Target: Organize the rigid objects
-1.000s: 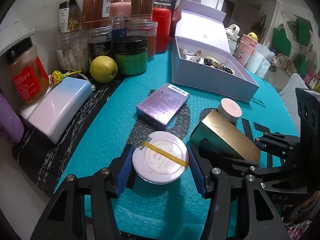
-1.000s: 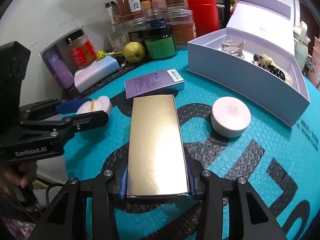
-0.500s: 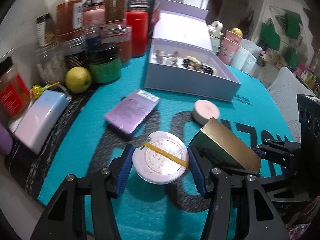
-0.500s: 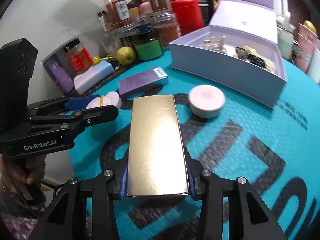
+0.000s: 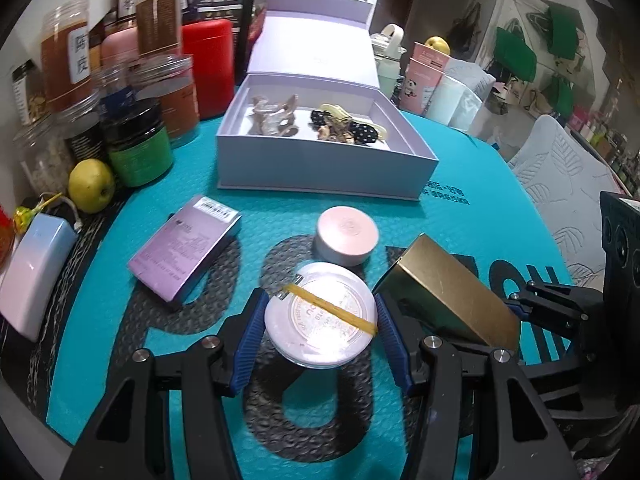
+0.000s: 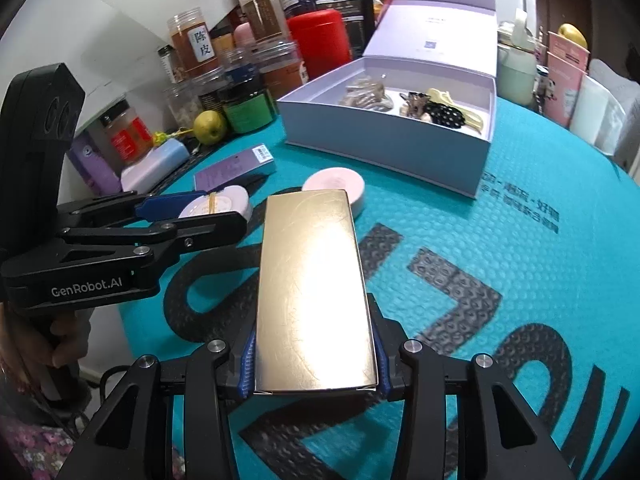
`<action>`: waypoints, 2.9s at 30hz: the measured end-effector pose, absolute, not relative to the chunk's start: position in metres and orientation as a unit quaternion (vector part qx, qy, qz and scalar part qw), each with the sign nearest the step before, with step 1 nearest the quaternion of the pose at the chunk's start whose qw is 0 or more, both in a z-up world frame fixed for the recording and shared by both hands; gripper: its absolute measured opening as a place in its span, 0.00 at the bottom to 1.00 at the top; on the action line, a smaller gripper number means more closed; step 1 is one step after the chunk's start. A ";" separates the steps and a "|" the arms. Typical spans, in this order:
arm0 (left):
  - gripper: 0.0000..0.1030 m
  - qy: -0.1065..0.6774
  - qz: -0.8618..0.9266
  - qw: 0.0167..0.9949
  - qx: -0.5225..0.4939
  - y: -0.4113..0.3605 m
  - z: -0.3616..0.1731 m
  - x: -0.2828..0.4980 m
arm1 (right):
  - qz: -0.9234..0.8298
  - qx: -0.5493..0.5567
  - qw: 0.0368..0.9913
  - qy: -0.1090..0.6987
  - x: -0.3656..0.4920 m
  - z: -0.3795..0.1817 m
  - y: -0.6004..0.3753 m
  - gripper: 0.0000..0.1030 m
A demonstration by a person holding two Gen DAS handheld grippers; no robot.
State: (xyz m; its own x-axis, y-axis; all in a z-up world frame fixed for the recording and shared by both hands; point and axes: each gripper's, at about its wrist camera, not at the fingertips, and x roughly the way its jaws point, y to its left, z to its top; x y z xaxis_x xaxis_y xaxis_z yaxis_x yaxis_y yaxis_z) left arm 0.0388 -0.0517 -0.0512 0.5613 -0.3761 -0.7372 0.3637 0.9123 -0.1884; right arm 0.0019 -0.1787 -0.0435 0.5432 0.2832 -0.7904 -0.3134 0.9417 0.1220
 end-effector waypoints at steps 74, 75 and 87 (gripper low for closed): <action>0.52 0.336 -0.222 0.912 0.068 -0.115 0.039 0.194 | 0.172 -0.079 0.909 0.371 0.160 0.053 -0.243 0.43; 0.52 0.338 -0.223 0.912 0.067 -0.115 0.038 0.198 | 0.170 -0.080 0.910 0.371 0.165 0.052 -0.244 0.43; 0.52 0.355 -0.238 0.902 0.063 -0.126 0.021 0.243 | 0.161 -0.077 0.909 0.377 0.208 0.039 -0.253 0.43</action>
